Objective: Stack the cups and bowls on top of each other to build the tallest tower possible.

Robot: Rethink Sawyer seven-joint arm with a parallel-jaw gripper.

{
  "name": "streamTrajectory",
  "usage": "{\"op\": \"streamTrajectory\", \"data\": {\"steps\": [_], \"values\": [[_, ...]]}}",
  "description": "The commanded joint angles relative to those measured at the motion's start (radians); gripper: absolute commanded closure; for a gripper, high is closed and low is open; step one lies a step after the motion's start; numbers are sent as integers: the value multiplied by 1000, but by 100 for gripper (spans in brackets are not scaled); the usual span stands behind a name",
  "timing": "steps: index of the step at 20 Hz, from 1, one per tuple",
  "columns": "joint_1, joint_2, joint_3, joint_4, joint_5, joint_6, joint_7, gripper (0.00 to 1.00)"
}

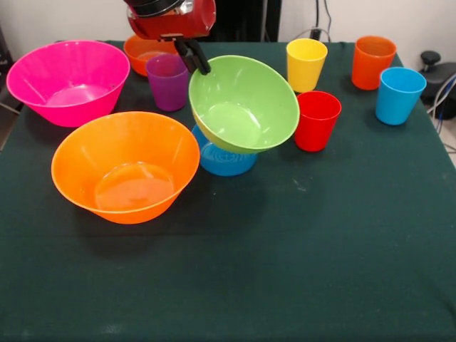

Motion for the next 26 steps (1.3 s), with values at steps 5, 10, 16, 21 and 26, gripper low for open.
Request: {"op": "streamTrajectory", "data": {"steps": [5,10,16,21,26], "values": [[-1,38,27,16,-122,-68,-163,100],[-3,53,27,14,-146,-89,-148,100],[0,70,24,11,-176,-117,-132,100],[11,82,13,13,-201,-151,-109,100],[12,97,12,28,-214,-192,-92,100]]}}
